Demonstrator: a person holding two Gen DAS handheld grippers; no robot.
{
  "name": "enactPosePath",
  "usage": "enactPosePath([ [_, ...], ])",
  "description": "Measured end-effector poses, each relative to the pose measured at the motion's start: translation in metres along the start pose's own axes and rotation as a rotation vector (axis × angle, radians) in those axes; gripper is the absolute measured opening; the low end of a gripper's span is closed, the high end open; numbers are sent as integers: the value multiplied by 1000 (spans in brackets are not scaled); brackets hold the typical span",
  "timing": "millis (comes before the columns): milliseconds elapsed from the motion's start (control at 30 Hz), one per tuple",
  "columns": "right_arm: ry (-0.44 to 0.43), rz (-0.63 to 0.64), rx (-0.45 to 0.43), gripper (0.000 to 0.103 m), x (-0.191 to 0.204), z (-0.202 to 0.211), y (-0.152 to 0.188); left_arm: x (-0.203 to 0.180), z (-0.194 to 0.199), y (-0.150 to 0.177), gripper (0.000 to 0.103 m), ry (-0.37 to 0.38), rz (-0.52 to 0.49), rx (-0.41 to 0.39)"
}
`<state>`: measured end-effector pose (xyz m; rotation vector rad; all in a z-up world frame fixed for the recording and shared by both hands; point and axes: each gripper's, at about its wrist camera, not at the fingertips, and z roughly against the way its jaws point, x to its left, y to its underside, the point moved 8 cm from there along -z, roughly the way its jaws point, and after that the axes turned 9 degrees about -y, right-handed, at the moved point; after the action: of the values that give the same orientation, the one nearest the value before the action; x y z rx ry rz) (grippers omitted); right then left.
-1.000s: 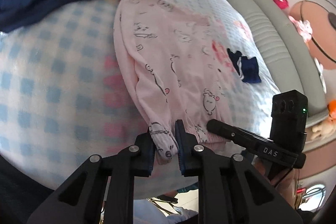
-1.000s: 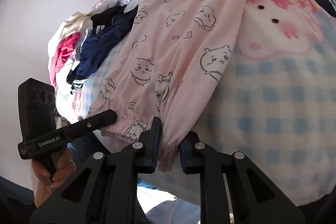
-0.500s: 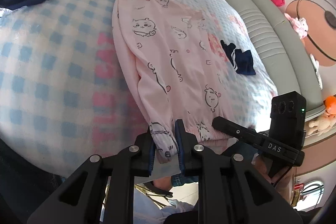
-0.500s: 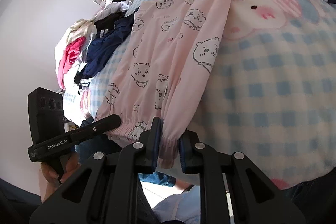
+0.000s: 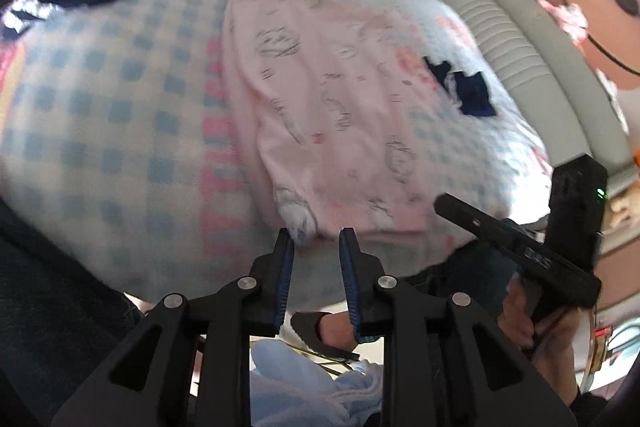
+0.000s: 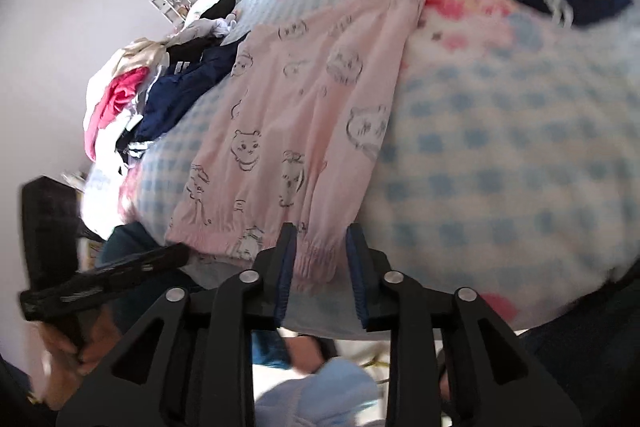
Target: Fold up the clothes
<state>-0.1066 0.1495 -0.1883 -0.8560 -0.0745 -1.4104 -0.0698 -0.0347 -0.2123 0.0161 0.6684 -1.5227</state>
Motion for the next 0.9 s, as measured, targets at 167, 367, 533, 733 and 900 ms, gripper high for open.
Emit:
enactPosePath([
  [167, 51, 59, -28, 28, 6, 22, -7, -1, 20, -3, 25, -20, -12, -24],
  [367, 67, 69, -122, 28, 26, 50, -33, -13, 54, -9, 31, 14, 17, -103],
  [533, 50, 67, -67, 28, 32, 29, -31, -29, 38, -24, 31, -36, -31, -105],
  [733, 76, 60, 52, 28, 14, -25, -4, -22, -15, -38, 31, -155, -34, -4],
  [900, 160, 27, 132, 28, -18, -33, 11, 5, -44, -18, 31, -243, -26, 141],
])
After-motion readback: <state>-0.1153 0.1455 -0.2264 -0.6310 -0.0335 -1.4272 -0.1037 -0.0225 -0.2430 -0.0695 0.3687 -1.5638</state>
